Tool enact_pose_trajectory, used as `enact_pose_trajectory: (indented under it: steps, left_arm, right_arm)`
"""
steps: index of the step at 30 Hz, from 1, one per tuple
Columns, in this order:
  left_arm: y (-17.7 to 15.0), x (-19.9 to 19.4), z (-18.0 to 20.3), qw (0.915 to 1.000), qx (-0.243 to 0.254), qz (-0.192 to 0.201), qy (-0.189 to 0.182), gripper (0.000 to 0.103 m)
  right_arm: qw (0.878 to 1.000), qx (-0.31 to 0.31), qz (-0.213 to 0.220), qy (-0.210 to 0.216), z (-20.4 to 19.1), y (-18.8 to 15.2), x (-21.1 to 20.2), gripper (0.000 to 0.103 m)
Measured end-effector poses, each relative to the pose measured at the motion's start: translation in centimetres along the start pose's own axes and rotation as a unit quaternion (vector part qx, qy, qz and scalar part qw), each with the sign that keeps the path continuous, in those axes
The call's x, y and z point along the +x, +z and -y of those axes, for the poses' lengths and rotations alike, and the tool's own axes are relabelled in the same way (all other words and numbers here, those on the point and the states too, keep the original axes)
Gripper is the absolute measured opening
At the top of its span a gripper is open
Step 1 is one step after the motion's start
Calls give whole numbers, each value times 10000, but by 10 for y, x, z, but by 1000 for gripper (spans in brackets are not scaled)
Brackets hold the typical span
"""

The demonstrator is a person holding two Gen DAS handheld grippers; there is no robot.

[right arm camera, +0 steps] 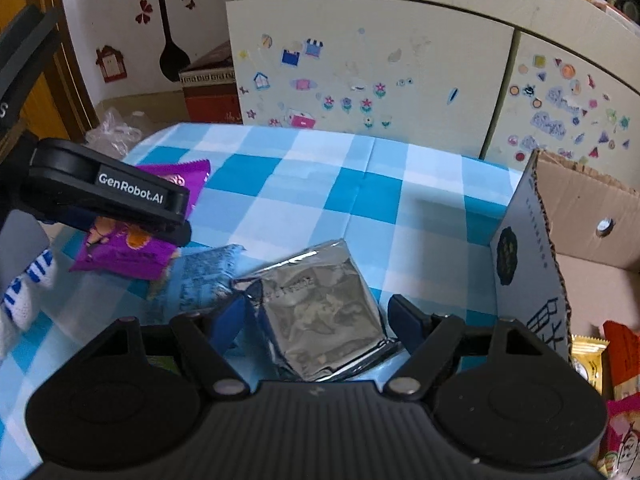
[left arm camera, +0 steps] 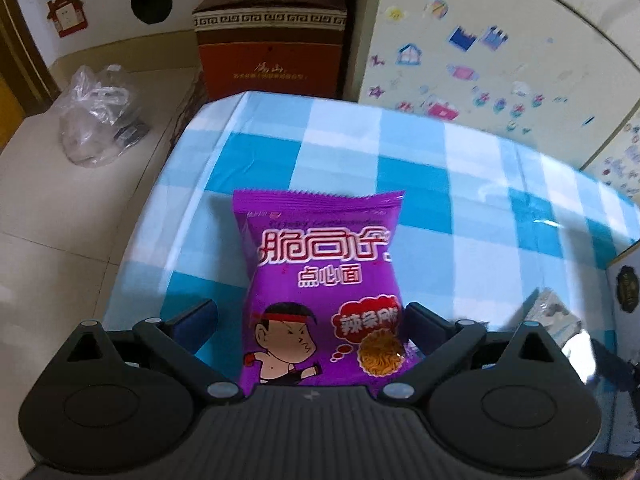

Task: Organize snacks
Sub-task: 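Grasp the purple bag with the left gripper while the right grasps the silver foil packet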

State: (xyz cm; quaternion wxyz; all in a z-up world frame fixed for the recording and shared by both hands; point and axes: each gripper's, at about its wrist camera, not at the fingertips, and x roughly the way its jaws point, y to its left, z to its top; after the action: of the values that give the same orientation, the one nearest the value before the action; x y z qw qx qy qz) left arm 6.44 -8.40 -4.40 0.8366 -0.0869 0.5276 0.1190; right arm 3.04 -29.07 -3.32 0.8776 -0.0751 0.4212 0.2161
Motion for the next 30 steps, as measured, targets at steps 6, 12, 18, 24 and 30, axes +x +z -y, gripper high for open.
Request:
enact_pose_trajectory:
  steps: [6,12,18,24,30]
  left_arm:
    - [-2,0,0,10000,-38,46,24,103]
    - [-3,0,0,10000,-48,49,37,103]
    - [-4,-2,1,9999,-94,60,93,103]
    - [-6,-13,8,9996,121,243,-86,72]
    - [-6,-19,6,9995,37,291,-80,72]
  right_arm:
    - [9999,-61,26,-107,-2,-1,8,85]
    - [9999,-39,19,-127,-3,-2,10,85]
    - [9999,-13,-81,-67,-7,2,6,64]
    - [9996,186,-75,-202,-6,7,-1,62]
    - [9991,332,-41,-269,-8,13,-13,62]
